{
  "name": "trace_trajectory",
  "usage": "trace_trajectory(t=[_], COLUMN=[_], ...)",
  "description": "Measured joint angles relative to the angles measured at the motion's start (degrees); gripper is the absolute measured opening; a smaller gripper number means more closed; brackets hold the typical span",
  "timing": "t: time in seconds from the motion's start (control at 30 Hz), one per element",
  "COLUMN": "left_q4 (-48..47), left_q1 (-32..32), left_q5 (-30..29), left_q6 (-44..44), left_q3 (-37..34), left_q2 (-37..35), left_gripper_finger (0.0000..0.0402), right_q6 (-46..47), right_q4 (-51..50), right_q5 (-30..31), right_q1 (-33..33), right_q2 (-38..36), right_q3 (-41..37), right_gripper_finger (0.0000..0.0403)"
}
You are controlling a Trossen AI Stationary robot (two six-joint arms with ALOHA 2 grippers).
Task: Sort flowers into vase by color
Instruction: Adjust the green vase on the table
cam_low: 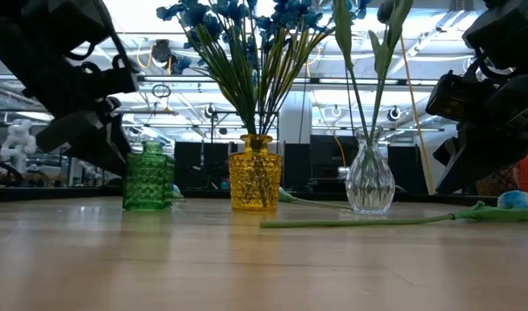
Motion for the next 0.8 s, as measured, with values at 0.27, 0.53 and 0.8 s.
trace_trajectory(t=[0.27, 0.53, 0.8], left_q4=[2.21, -1.90, -9.56], left_q1=[1.26, 2.40, 9.44], left_q5=[-0.06, -4.84, -10.14], left_q6=[4.05, 2.51, -4.67], left_q3=[0.00, 0.00, 6.39], left_q2=[0.00, -0.04, -0.07], left_gripper_finger=[0.0231, 0.0196, 0.0142], right_q6=[0.00, -0.46, -0.20], right_q4=[0.00, 0.00, 0.00], right_q5=[-0.04, -0.15, -0.09], right_q1=[-0.01, 0.00, 0.00], right_q2=[0.00, 0.00, 0.00], right_q3=[0.00, 0.00, 0.00], right_gripper_finger=[0.0000, 0.0000, 0.0000])
